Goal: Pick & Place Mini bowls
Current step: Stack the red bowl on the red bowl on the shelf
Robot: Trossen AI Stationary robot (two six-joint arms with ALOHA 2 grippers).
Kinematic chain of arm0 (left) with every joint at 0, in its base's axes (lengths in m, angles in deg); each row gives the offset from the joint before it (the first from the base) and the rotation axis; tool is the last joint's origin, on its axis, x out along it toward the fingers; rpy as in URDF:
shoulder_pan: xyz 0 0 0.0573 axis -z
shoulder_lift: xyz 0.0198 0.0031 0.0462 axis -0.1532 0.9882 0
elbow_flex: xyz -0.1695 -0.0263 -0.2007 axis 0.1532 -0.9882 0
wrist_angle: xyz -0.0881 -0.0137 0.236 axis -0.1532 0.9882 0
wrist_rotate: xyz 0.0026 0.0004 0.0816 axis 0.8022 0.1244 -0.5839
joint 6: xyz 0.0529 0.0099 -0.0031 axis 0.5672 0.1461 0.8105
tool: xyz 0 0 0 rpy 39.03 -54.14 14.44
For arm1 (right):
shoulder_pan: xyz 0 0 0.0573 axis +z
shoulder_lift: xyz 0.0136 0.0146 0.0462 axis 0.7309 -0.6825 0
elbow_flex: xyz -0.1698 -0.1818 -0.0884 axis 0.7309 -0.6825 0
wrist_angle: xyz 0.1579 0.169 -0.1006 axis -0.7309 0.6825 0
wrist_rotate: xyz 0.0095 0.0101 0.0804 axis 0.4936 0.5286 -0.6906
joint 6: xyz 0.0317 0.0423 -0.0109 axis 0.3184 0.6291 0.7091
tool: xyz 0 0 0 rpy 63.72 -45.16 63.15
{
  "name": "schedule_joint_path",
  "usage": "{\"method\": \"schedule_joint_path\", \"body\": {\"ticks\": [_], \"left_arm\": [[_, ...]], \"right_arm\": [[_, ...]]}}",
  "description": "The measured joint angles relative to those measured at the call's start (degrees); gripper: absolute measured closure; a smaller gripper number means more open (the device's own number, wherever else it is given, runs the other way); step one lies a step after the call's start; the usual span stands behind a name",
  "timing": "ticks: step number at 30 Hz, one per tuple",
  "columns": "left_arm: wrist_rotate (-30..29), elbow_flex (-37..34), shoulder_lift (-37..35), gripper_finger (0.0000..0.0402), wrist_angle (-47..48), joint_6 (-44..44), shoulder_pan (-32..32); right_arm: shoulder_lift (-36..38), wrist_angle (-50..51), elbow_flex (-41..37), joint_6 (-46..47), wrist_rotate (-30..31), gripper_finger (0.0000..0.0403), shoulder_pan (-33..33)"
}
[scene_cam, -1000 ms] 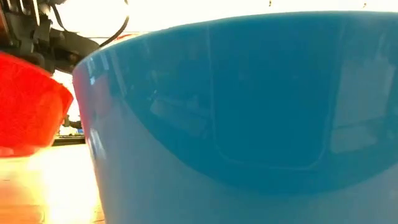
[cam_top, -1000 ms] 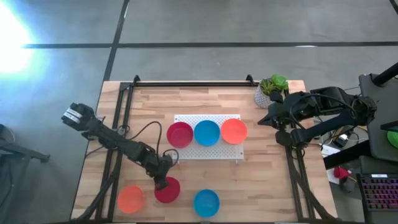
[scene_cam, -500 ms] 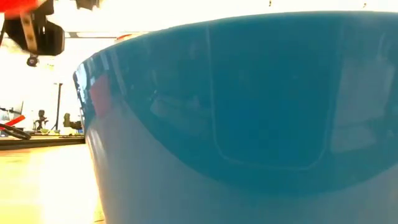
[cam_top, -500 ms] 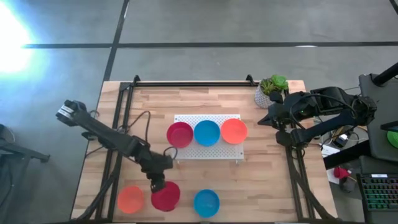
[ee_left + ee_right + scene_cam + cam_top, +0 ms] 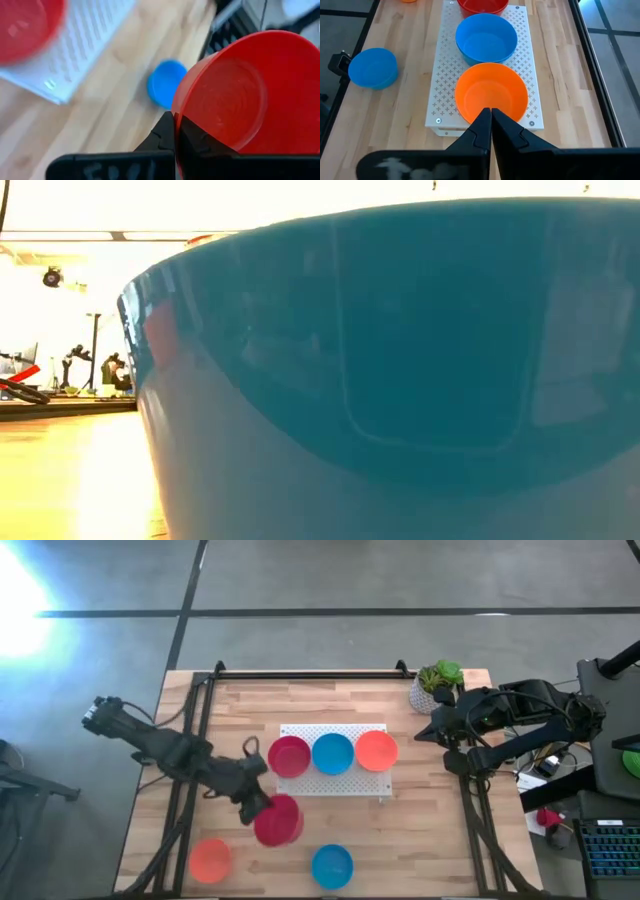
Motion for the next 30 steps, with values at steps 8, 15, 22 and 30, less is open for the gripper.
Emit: {"method": "schedule_joint_path", "body": {"ticks": [8,15,22,30], "left_arm": [[-13.2,8.3,0.0,0.0401,11.3,-9.9,-4.9],[-16.7,9.6,1.0,0.0401,13.2,-11.2,-13.9],[-13.9,9.4,3.5,0.0401,23.0,-10.0,-19.7],[-11.8,9.4,5.4,0.0401,23.8,-6.8,-21.0]], "right_arm": [[0.0,0.0,0.0,0.0,0.0,0.0394,0.0],[0.0,0.0,0.0,-1.1,0.0,0.0394,0.0],[0.0,0.0,0.0,-1.0,0.0,0.0394,0.0],[0.0,0.0,0.0,-0.9,0.0,0.0394,0.0]]}}
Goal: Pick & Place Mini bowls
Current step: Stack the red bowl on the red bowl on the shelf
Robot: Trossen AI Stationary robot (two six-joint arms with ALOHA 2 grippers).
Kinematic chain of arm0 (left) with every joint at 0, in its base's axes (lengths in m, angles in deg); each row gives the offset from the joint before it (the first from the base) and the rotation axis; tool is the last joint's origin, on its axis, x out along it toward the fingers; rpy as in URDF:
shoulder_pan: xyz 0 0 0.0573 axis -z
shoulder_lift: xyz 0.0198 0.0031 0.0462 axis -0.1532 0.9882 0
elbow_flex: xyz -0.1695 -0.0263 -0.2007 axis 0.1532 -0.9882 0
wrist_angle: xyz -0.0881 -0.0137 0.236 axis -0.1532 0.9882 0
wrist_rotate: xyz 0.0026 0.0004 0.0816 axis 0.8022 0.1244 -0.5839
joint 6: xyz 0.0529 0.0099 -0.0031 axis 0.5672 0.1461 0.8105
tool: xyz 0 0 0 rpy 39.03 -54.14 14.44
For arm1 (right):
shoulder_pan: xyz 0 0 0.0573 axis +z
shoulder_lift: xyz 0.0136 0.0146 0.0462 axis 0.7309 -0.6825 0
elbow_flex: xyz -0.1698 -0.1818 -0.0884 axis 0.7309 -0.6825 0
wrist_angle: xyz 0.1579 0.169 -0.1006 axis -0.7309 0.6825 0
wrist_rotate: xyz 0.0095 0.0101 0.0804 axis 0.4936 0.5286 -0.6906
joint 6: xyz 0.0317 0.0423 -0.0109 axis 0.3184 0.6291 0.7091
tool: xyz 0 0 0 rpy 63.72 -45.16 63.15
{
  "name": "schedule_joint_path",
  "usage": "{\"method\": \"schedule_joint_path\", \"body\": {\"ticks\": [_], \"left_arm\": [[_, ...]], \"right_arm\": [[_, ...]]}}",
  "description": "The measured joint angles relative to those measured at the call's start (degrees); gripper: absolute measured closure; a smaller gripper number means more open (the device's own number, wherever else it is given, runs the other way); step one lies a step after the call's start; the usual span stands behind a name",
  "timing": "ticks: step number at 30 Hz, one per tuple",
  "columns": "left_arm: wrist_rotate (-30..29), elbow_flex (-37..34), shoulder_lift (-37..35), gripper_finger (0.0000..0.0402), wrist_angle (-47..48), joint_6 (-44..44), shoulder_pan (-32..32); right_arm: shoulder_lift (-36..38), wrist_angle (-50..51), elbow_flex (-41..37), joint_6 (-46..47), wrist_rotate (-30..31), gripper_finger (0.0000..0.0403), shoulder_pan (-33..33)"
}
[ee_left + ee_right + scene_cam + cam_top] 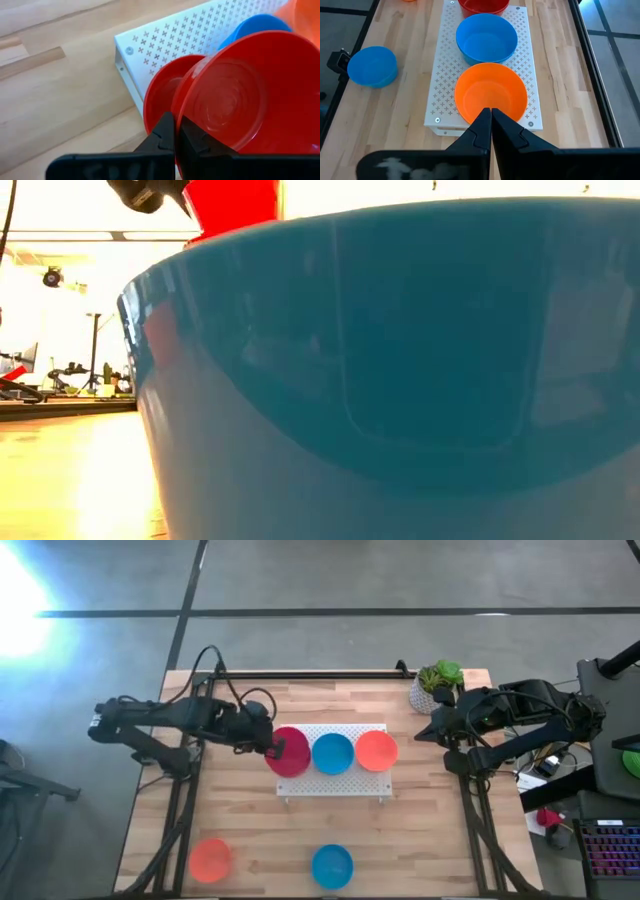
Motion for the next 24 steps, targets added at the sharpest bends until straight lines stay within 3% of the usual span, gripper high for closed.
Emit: {"method": "schedule_joint_path", "body": {"ticks": [12,24], "left_arm": [[0.8,0.0,3.6,0.0399,1.2,4.9,-0.6],[0.8,0.0,3.6,0.0362,1.2,4.8,-0.6]], "right_arm": [[0.0,0.1,0.0,-0.2,0.0,0.0394,0.0],[0.0,0.1,0.0,0.0,0.0,0.0394,0.0]]}}
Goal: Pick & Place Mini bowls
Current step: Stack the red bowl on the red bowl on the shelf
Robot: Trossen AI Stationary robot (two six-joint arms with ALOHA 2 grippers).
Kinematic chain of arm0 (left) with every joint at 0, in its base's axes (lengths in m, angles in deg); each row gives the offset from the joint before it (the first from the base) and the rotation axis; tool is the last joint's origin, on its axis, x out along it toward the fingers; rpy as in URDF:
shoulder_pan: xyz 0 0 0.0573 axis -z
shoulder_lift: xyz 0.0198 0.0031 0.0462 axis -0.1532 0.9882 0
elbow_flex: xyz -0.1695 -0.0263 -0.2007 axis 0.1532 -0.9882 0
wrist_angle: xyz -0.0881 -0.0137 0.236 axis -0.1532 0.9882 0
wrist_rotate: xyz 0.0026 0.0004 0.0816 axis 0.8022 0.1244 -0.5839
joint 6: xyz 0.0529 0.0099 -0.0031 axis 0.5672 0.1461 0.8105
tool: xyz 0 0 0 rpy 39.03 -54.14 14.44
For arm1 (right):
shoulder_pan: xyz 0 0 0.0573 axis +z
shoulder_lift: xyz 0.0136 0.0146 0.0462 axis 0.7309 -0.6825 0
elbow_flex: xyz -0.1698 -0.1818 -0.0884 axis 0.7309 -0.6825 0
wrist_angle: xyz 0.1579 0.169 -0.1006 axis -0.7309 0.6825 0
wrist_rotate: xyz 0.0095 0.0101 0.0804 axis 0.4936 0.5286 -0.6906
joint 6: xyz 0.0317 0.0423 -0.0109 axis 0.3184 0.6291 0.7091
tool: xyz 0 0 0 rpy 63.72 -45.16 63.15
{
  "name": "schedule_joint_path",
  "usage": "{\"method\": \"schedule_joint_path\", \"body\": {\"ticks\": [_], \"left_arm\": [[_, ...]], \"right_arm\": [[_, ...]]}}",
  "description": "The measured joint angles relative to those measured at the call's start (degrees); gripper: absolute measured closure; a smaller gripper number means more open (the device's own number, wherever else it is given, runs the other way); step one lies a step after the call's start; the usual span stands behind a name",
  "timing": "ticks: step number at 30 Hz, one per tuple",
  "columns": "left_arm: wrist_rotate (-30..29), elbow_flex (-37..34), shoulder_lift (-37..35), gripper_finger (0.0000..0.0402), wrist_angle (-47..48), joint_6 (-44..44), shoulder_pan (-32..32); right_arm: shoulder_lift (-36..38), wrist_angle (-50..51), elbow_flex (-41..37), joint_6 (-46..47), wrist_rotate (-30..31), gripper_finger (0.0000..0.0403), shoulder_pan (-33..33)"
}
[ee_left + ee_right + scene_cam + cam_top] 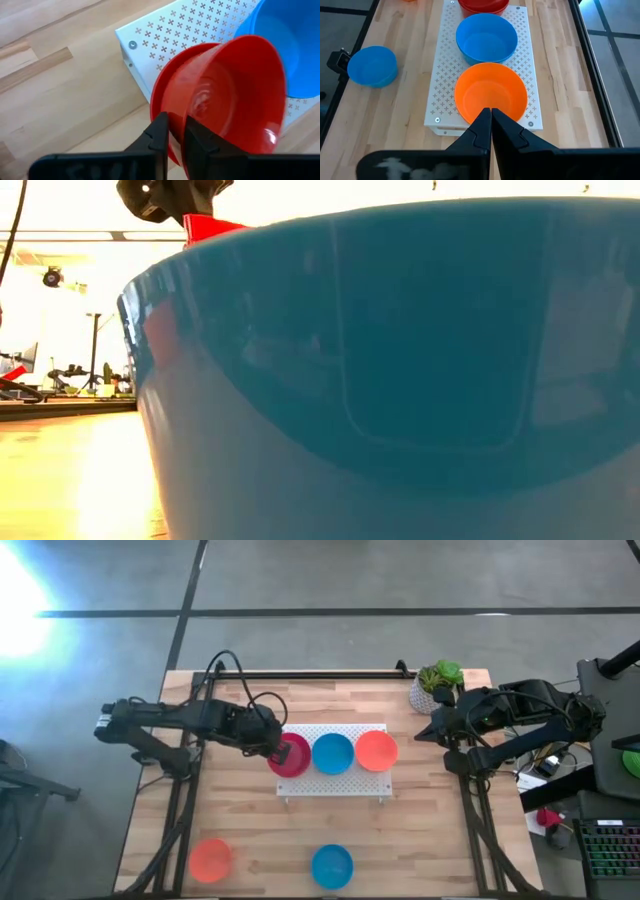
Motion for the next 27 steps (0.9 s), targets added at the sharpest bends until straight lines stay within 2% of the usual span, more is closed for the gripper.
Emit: {"method": "schedule_joint_path", "body": {"ticks": [12,20,27], "left_arm": [[1.6,0.0,-0.1,0.0303,0.0,1.1,-0.2],[9.1,0.0,-1.8,0.0301,0.0,2.8,-1.3],[9.6,0.8,-3.5,0.0301,0.1,2.7,-1.4]], "right_arm": [[0.0,0.0,0.0,0.0,0.0,0.0394,0.0],[0.0,-0.1,0.0,0.0,0.0,0.0394,0.0],[0.0,-0.1,0.0,0.0,0.0,0.0394,0.0]]}}
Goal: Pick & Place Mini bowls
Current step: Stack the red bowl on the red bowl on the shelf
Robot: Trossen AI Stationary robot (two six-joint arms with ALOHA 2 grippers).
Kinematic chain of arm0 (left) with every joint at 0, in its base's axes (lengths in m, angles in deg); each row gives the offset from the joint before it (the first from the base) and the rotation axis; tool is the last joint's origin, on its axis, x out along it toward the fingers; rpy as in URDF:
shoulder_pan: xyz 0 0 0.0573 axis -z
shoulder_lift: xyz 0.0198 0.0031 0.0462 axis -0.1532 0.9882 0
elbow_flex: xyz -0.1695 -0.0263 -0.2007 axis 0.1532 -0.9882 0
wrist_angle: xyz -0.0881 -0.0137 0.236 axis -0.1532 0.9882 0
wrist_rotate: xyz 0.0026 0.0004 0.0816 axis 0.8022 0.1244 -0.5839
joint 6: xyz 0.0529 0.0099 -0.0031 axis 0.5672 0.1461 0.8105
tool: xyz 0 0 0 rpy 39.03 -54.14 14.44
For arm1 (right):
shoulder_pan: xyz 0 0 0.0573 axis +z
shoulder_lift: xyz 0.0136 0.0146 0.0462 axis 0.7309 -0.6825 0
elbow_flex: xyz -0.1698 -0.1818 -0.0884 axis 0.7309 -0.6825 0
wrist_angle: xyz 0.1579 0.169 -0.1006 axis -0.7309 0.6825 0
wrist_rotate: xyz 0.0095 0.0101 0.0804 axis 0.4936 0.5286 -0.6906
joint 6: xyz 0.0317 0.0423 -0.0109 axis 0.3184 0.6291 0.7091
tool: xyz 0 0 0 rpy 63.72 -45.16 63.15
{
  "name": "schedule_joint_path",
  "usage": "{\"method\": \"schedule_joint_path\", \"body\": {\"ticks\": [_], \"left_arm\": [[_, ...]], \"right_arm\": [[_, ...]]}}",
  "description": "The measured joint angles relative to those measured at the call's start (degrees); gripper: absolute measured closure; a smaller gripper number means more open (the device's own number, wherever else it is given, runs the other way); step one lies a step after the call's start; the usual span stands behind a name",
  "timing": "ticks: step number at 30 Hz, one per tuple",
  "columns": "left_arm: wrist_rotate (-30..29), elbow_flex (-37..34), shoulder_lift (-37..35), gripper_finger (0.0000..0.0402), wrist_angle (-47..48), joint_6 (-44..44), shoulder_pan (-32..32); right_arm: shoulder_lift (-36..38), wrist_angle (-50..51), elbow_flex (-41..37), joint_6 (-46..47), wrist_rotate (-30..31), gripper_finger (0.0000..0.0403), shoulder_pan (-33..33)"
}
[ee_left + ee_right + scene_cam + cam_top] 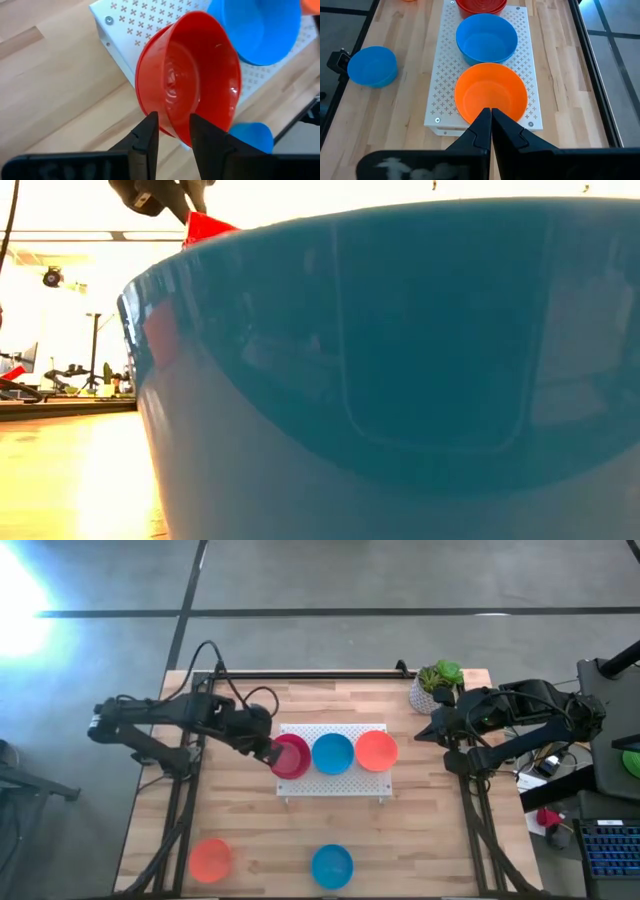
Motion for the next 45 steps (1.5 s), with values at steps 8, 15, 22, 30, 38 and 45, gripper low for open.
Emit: {"method": "schedule_joint_path", "body": {"ticks": [8,15,22,30,38,45], "left_arm": [[-2.6,3.4,-0.5,0.0304,-0.1,3.2,0.0],[-10.4,1.6,-0.4,0.0364,-1.9,6.0,0.0],[-10.7,-1.8,-0.3,0.0399,-3.0,5.9,0.0],[-10.6,-1.5,-0.5,0.0401,-2.8,6.1,0.0],[-10.8,2.3,-0.9,0.0401,-3.7,10.3,0.5],[-10.6,-1.7,-0.4,0.0401,-6.5,12.2,0.7]], "right_arm": [[0.0,0.0,0.0,0.0,0.0,0.0394,0.0],[0.0,0.0,0.0,1.0,0.0,0.0394,0.0],[0.0,0.0,0.0,1.2,0.0,0.0394,0.0],[0.0,0.0,0.0,0.9,0.0,0.0394,0.0],[0.0,0.0,0.0,0.9,0.0,0.0394,0.0],[0.0,0.0,0.0,1.1,0.0,0.0394,0.0]]}}
